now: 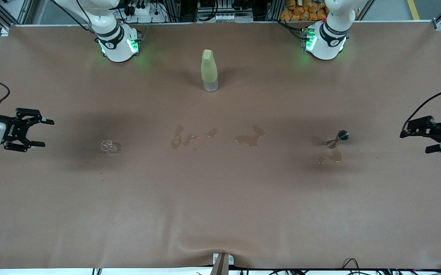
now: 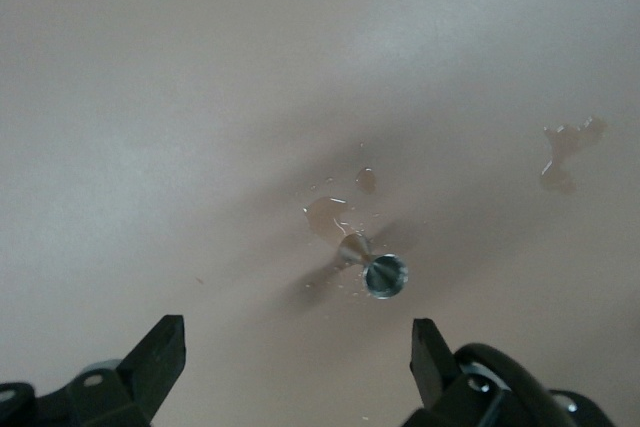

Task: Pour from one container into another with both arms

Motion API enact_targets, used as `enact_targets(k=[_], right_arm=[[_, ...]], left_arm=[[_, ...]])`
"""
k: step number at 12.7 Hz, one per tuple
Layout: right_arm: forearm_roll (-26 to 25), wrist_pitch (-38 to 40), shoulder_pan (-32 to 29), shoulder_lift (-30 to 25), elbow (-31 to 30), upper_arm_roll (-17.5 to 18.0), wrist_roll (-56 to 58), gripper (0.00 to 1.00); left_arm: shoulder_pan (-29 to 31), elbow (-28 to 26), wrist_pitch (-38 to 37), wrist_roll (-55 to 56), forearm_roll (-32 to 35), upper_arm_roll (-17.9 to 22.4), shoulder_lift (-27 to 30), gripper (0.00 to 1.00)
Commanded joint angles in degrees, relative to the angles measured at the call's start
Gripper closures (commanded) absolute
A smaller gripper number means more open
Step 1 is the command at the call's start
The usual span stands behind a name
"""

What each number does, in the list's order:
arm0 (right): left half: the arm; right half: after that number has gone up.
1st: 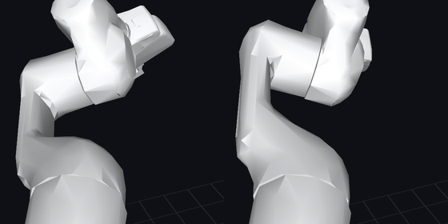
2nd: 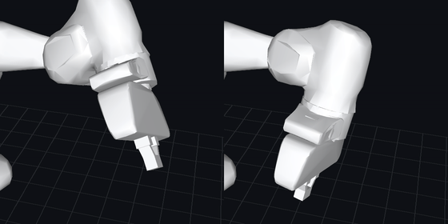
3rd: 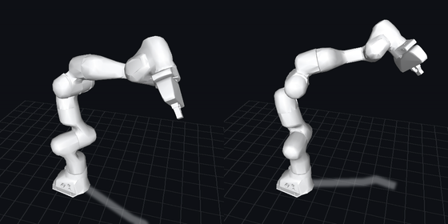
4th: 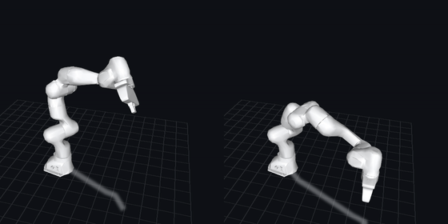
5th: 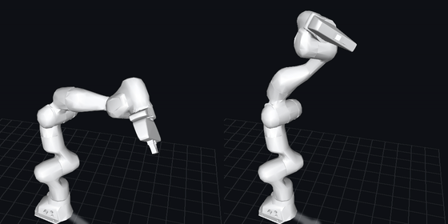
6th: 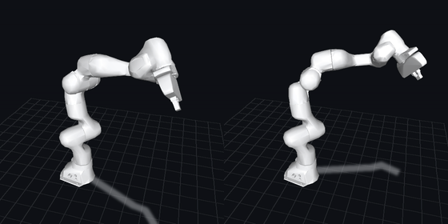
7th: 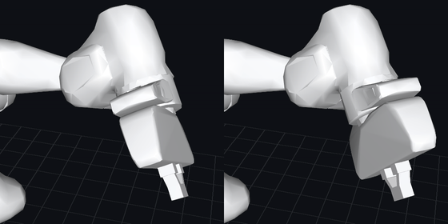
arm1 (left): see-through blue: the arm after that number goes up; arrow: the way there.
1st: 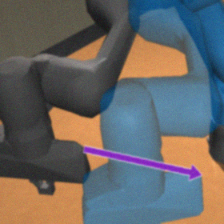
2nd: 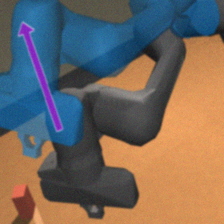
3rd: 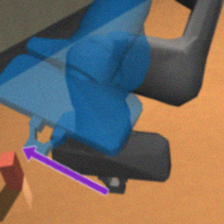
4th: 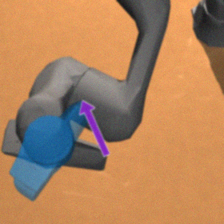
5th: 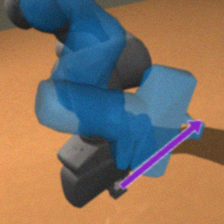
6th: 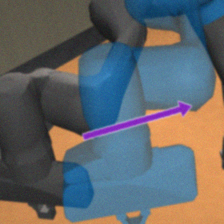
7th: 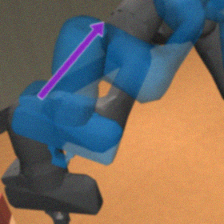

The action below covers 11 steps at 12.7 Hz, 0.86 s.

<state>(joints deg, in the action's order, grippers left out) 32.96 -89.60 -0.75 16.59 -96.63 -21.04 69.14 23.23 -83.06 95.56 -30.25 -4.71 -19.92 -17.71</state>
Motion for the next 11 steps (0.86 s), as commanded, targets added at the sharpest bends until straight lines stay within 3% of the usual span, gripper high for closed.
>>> enact_targets(k=[1,4,8,11], right_arm=[[-8.49,-0.75,1.19,-6.11,-0.94,2.65,-16.96,0.00],[-17.38,-0.05,0.14,-10.52,0.91,9.07,-33.42,0.00],[-24.15,0.65,-2.85,-14.56,1.44,17.59,-48.53,0.00],[-25.48,4.43,-2.59,-14.66,4.94,19.02,-57.70,0.00]], left_arm=[[-4.14,1.67,-1.86,5.71,5.56,0.41,1.01,0.00],[-6.18,1.68,-2.66,10.63,9.27,0.41,2.77,0.00],[-6.01,1.59,-2.75,29.42,11.83,0.49,4.79,0.00],[-5.74,1.50,-2.57,31.21,10.87,0.58,6.81,0.00]])
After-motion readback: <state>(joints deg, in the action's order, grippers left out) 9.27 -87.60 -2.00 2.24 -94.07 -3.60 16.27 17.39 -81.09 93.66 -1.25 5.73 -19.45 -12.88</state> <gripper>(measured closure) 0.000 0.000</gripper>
